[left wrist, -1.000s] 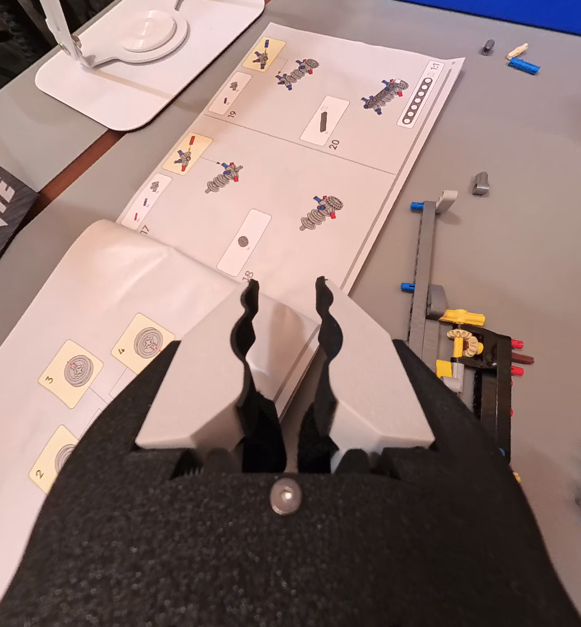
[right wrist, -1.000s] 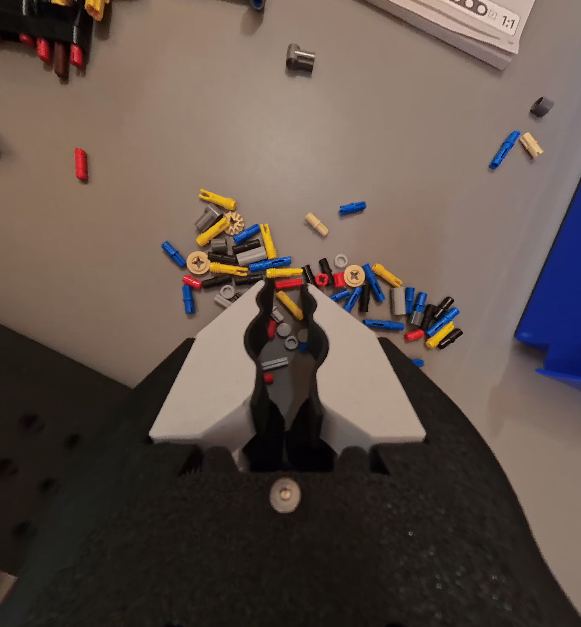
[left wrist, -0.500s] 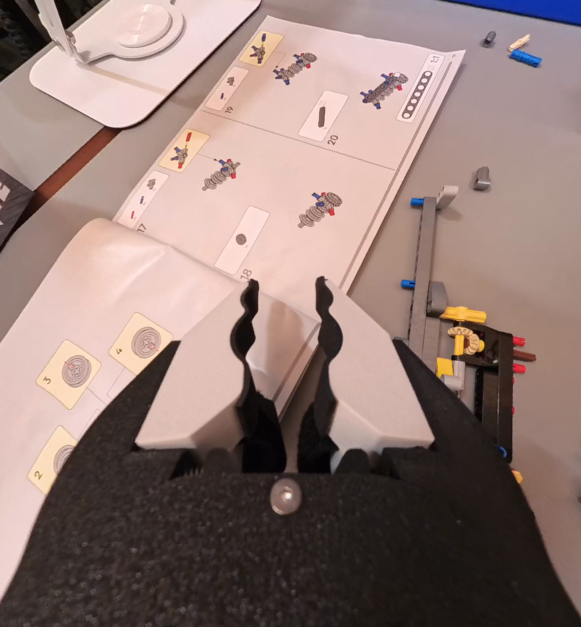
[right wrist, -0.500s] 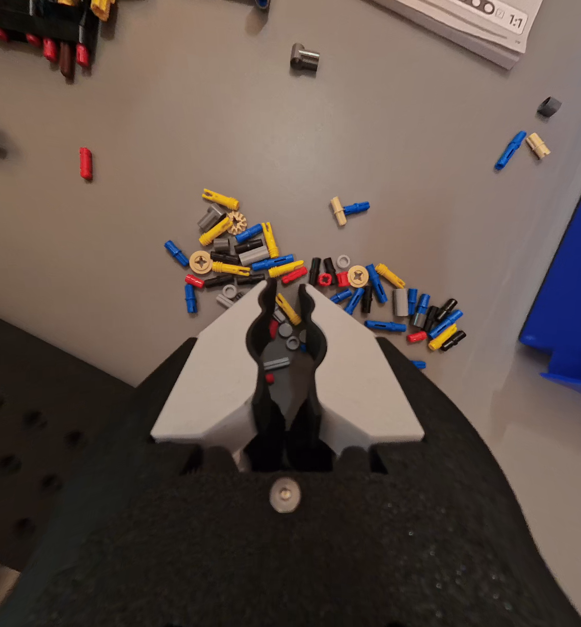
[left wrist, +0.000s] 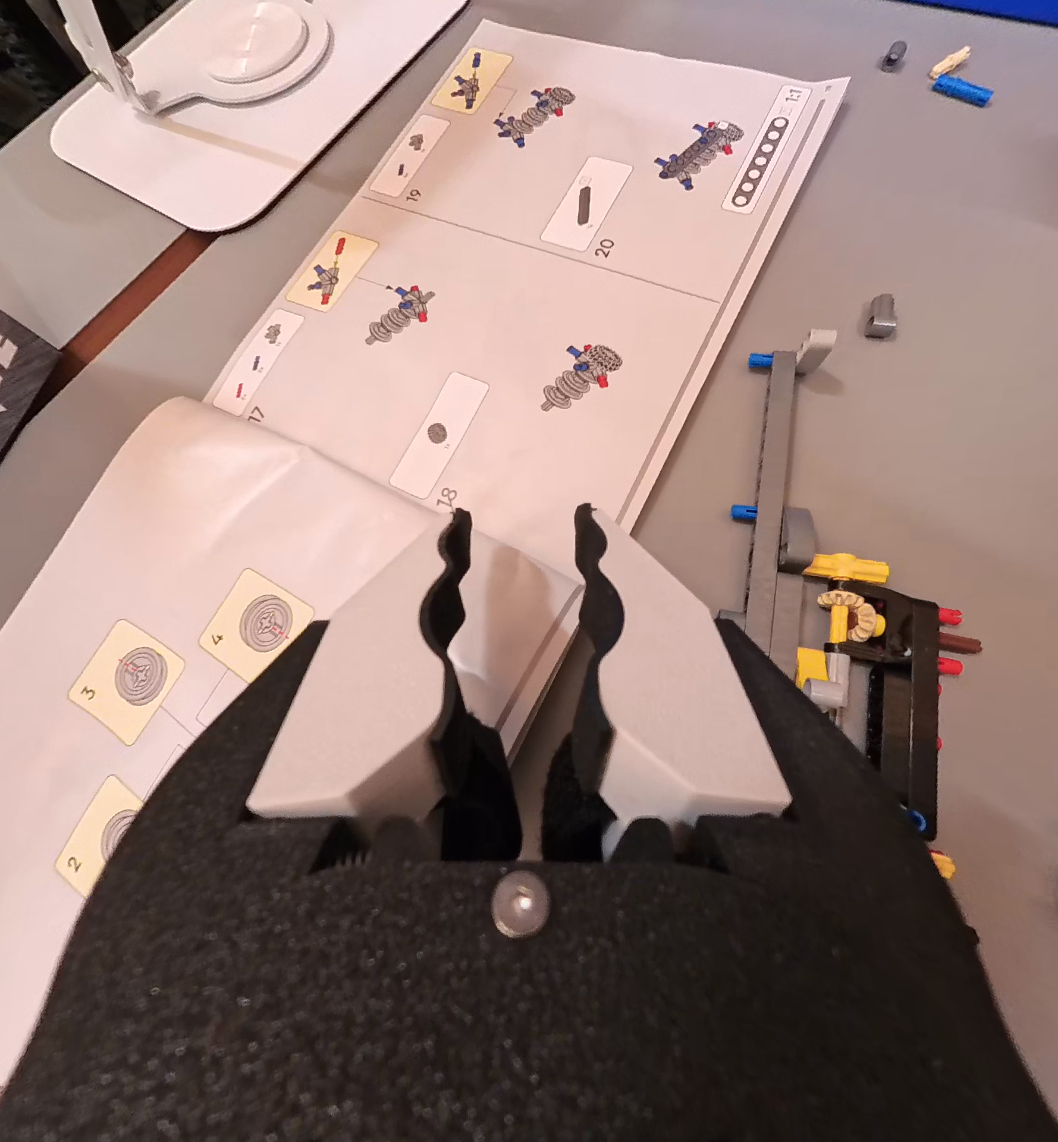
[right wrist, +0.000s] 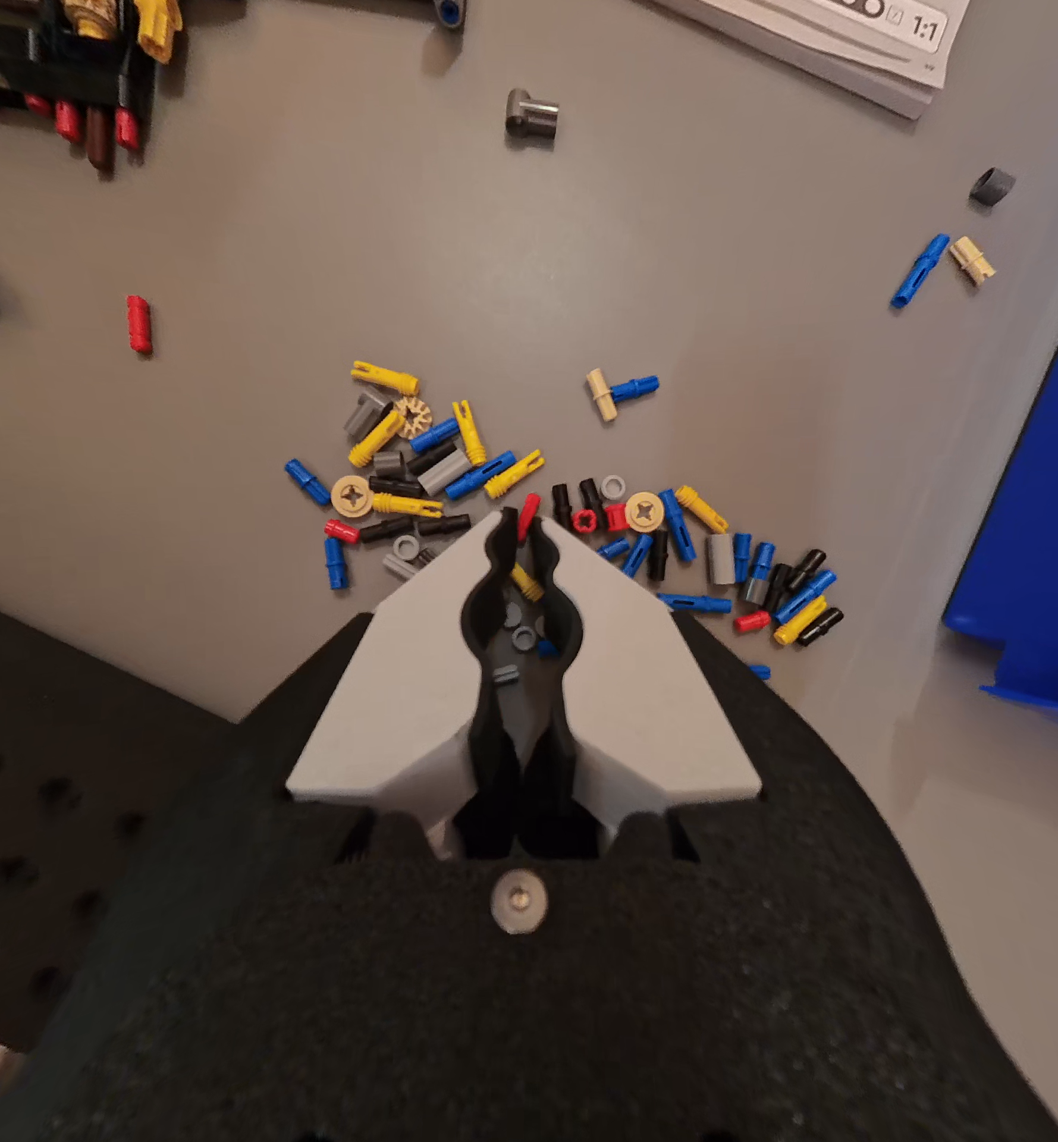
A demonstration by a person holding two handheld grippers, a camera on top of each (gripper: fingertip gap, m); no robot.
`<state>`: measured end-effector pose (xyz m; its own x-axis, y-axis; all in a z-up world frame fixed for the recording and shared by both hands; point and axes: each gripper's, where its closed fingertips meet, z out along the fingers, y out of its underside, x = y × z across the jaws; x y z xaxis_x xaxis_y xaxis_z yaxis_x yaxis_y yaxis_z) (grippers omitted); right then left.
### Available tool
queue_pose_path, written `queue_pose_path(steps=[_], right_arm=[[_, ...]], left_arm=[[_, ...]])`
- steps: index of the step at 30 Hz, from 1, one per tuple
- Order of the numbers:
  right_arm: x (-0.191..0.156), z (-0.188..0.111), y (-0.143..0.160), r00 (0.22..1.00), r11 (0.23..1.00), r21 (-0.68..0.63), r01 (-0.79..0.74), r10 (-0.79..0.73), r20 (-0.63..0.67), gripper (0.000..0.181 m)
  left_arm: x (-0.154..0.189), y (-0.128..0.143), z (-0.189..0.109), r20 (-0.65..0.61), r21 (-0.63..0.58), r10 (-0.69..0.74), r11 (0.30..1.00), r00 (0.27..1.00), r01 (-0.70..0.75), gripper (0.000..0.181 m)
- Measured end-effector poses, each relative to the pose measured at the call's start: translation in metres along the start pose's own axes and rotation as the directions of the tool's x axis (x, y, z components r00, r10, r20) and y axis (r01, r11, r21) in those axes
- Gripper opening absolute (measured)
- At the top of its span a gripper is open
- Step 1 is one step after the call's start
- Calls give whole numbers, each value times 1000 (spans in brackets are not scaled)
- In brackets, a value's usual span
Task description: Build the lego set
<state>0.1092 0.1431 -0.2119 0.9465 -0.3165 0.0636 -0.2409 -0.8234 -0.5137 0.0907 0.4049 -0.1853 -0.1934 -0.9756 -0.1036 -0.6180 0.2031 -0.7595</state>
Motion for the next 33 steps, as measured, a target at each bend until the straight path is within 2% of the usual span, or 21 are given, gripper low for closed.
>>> queue_pose_path(steps=[3,5,7,9,12,15,19,25,30,33], right_arm=[[-1,-3,0,1000,1000,-3,5,-5,-8,2],[-11,-12,-16,1000,998,64,12,-13,16,2],[-46,-20,-40,988,987,160,24,-47,145,2],[-88,-16,-48,958,985,160,64,-105,268,2],[-116,-3,-48,943,978,149,145,-183,278,3],[-142,3,-43,914,982,126,140,-178,366,3],[-142,11,-37,935,973,97,209,-228,272,3],[-142,12,-39,943,978,116,176,-201,265,3],[-133,-5,-42,944,985,163,58,-108,311,14],[-100,-16,-37,965,985,169,-28,-18,261,17]], left_arm=[[0,0,0,-1,-1,-1,1000,1000,1,32],[0,0,0,1,0,1,1000,1000,-1,32],[0,0,0,0,0,-1,1000,1000,1,32],[1,1,1,-2,-4,0,1000,1000,0,32],[1,1,1,3,-10,14,1000,1000,-14,32],[1,0,0,5,-4,12,1000,1000,-12,32],[0,1,0,5,-7,10,1000,1000,-10,32],[2,2,2,5,-17,20,1000,1000,-20,32],[0,2,1,8,-17,17,1000,1000,-17,32],[1,4,2,5,-21,16,1000,1000,-15,32]])
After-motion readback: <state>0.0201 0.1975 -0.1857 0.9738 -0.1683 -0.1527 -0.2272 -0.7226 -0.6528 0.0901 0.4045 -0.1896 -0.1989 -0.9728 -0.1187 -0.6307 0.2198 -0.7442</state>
